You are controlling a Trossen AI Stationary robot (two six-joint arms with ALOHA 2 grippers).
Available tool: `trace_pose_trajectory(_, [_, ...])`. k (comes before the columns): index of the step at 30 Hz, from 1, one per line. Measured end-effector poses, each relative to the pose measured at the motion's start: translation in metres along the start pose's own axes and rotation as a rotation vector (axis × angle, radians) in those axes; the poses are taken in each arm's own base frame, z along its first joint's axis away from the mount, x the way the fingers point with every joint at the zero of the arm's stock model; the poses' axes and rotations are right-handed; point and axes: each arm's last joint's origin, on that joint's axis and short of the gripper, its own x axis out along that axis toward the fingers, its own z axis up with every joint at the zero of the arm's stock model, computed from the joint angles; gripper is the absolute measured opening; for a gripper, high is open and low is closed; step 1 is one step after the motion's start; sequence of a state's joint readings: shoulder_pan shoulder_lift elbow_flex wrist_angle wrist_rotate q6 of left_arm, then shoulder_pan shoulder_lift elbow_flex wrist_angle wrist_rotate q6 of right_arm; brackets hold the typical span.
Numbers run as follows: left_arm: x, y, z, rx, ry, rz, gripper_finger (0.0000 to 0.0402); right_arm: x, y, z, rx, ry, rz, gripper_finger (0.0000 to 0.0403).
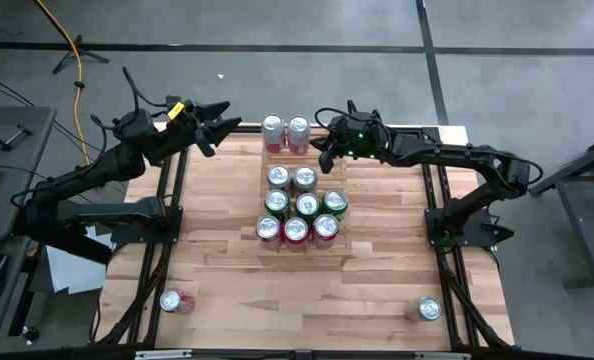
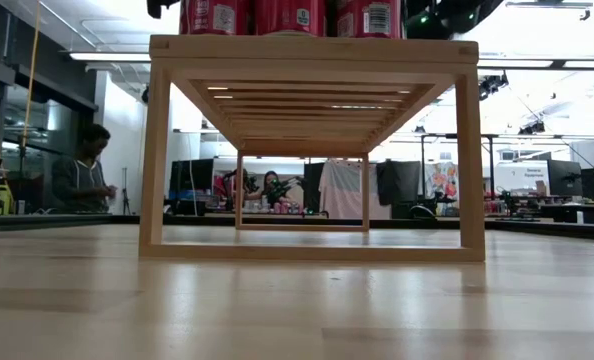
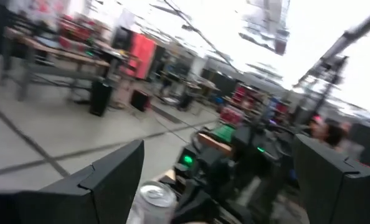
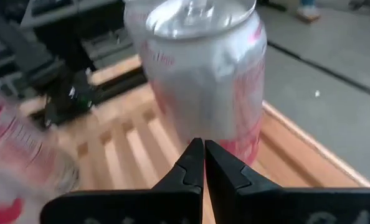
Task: Place canned beverage on shelf
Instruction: Put the white-pink soda can on the shelf aligned with the other white-pink soda can, then put the red-silver soda can on the shelf aligned with the other red-silver soda cans
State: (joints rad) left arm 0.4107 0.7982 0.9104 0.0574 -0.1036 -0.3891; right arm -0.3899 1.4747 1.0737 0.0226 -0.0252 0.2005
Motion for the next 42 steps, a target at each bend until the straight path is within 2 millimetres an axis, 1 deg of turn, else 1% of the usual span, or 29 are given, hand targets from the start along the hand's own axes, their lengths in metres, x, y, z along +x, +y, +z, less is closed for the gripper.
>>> trace_pose_trajectory(2, [0.0,-0.002,-0.001,0.002,0.031,-0.061,0.0314,-0.011,-0.001,0.002,-0.01,0.027,0.016,0.0])
trace_pose_trajectory(4, [-0.003,-0.002,-0.002,0.018,0.065,-0.095,0.0314,-0.03,-0.002,0.008,-0.014,0.051,0.032,0.0])
trace_pose_trajectory(7, [-0.007,-0.001,-0.005,0.047,0.109,-0.091,0.0314,-0.069,-0.001,0.012,-0.01,0.096,0.021,0.0])
trace_pose_trajectory(11, [-0.01,0.0,-0.006,0.085,0.131,-0.08,0.0314,-0.129,0.006,0.014,0.003,0.123,0.023,0.0])
trace_pose_trajectory(13, [-0.011,0.0,-0.005,0.092,0.122,-0.082,0.0314,-0.156,0.009,0.014,0.039,0.103,0.034,0.0])
trace_pose_trajectory(15, [-0.011,0.0,-0.005,0.099,0.119,-0.082,0.0314,-0.179,0.011,0.017,0.063,0.046,0.051,0.0])
trace_pose_trajectory(17, [-0.011,-0.001,-0.005,0.107,0.11,-0.084,0.0314,-0.196,0.012,0.02,0.084,-0.027,0.047,0.0])
trace_pose_trajectory(19, [-0.011,-0.001,-0.004,0.108,0.105,-0.085,0.0314,-0.208,0.012,0.023,0.095,-0.092,0.03,0.0])
trace_pose_trajectory(22, [-0.011,-0.001,-0.004,0.107,0.108,-0.084,0.0314,-0.216,0.012,0.025,0.11,-0.141,0.016,0.0])
trace_pose_trajectory(25, [-0.011,-0.001,-0.004,0.106,0.107,-0.085,0.0314,-0.216,0.012,0.025,0.11,-0.144,0.017,0.0])
trace_pose_trajectory(35, [-0.011,-0.001,-0.006,0.086,0.131,-0.089,0.0314,-0.189,0.012,0.023,0.108,-0.051,0.025,0.0])
trace_pose_trajectory(38, [-0.012,-0.007,-0.009,0.071,0.149,-0.143,0.0314,-0.188,0.012,0.023,0.101,-0.044,0.029,0.0])
trace_pose_trajectory(42, [-0.011,-0.022,-0.017,0.036,0.197,-0.231,0.0311,-0.19,0.012,0.023,0.079,-0.051,0.029,0.0])
